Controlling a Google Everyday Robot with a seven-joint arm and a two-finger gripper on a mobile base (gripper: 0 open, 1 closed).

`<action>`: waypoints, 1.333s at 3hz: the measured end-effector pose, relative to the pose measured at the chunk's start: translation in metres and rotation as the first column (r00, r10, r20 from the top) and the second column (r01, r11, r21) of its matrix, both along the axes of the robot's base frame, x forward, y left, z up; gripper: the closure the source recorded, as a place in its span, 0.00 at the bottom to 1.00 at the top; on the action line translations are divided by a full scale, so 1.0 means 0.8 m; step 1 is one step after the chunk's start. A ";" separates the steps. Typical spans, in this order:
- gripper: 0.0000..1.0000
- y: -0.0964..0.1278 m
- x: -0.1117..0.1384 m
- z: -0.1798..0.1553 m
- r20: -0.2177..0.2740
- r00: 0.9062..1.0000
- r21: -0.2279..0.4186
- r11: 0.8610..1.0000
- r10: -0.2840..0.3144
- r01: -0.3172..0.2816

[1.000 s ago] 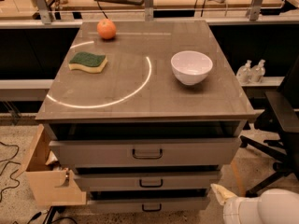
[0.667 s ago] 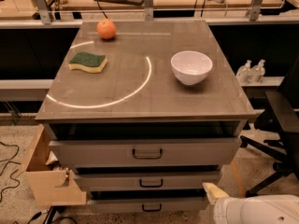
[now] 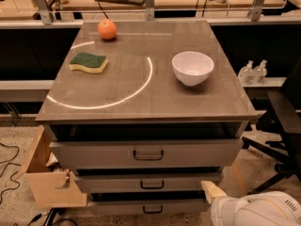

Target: Open middle drawer

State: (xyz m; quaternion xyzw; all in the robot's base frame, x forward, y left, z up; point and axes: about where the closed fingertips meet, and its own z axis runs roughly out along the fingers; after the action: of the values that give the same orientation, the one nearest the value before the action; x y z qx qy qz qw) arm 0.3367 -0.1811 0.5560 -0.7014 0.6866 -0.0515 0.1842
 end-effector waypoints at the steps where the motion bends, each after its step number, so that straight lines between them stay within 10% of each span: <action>1: 0.00 0.005 0.018 -0.007 0.013 1.000 -0.001 1.000 0.006 -0.006; 4: 0.00 0.044 0.108 -0.042 0.043 0.998 -0.040 0.999 0.037 -0.035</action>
Offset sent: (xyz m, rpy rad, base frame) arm 0.0946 0.0676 -0.1013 -0.0155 -0.1145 0.0304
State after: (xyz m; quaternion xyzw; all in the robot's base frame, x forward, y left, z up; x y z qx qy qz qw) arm 0.4227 -0.1456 0.5225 -0.7158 0.6686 -0.0771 0.1864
